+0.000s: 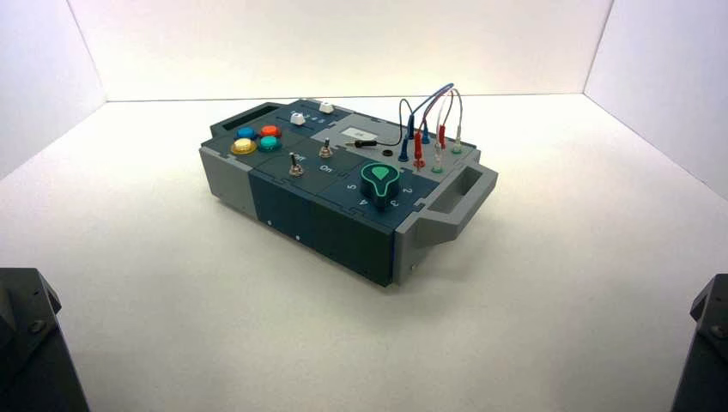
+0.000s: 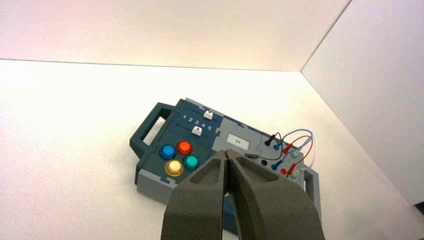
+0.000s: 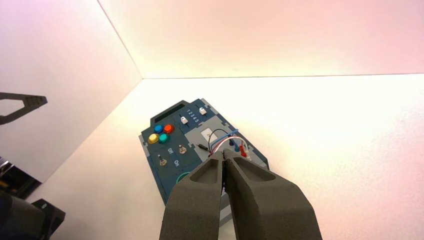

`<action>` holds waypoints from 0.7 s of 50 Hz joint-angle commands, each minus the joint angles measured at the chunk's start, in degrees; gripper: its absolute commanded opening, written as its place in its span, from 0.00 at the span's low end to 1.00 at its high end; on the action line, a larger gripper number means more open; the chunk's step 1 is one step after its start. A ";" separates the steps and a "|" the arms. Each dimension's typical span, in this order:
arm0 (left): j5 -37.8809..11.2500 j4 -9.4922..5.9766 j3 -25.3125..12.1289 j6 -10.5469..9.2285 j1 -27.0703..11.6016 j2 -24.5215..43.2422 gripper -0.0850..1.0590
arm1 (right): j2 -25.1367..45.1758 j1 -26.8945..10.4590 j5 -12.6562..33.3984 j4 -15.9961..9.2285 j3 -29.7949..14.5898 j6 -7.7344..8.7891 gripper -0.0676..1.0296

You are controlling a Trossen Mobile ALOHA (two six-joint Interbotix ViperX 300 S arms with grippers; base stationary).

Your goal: Push the yellow button with the left gripper.

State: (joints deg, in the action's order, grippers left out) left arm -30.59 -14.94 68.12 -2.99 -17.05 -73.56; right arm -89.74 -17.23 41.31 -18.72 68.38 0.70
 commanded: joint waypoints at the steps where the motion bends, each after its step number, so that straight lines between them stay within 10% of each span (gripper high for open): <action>1: 0.44 -0.09 -2.46 0.00 0.00 2.29 0.05 | 1.58 -0.18 -0.44 -0.26 -1.32 0.00 0.04; 35: 1.32 0.26 -9.93 2.72 0.00 27.33 0.05 | 2.20 -0.18 -0.35 -0.26 -1.49 0.00 0.04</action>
State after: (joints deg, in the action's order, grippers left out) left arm -30.32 -14.85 60.73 -0.70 -17.05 -49.31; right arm -88.59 -17.23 41.31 -18.72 68.38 0.70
